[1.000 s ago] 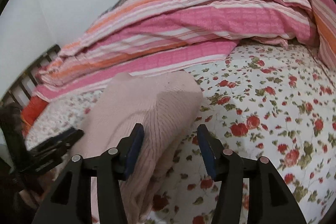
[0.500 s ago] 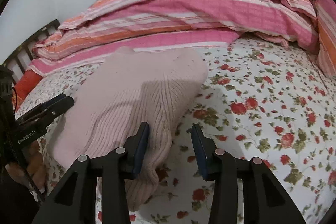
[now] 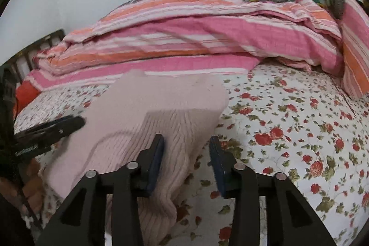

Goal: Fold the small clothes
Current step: 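Press the folded pink sweater flat with the left gripper while the right gripper presses beside it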

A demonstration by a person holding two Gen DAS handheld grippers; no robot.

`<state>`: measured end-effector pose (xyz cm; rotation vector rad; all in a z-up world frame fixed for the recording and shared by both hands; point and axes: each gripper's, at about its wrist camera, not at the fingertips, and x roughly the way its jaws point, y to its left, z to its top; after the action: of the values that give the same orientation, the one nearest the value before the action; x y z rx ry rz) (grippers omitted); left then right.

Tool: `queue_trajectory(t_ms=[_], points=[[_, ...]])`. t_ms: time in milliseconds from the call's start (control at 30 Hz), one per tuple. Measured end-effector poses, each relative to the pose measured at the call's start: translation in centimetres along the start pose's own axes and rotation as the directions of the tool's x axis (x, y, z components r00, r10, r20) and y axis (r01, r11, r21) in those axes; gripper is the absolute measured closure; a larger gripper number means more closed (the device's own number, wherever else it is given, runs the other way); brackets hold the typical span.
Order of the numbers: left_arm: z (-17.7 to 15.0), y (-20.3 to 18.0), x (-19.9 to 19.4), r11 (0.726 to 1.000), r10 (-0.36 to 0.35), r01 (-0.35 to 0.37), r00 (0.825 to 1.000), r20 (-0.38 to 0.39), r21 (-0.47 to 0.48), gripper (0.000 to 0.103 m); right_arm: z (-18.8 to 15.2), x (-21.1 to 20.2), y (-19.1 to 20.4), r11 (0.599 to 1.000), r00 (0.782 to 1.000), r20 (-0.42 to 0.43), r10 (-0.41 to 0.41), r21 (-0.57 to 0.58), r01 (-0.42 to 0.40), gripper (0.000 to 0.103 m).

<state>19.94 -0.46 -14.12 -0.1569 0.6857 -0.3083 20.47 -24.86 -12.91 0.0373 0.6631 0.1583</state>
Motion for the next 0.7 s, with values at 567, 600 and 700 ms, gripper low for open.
queue_trajectory(t_ms=[567,600,700], points=[[-0.1,-0.8,-0.1,0.997,0.066,-0.066,0.998,0.009,0.045,0.043,-0.3,0.1,1.9,0.991,0.997,0.002,-0.078,-0.106,0.078,0.049],[-0.2,-0.9,-0.2,0.996,0.071,-0.072,0.997,0.010,0.046,0.043,-0.3,0.1,1.9,0.991,0.997,0.003,-0.080,-0.107,0.080,0.049],[-0.3,-0.8,-0.2,0.997,0.067,-0.068,0.998,0.009,0.039,0.042,-0.2,0.1,1.6,0.993,0.998,-0.002,-0.069,-0.097,0.069,0.049]])
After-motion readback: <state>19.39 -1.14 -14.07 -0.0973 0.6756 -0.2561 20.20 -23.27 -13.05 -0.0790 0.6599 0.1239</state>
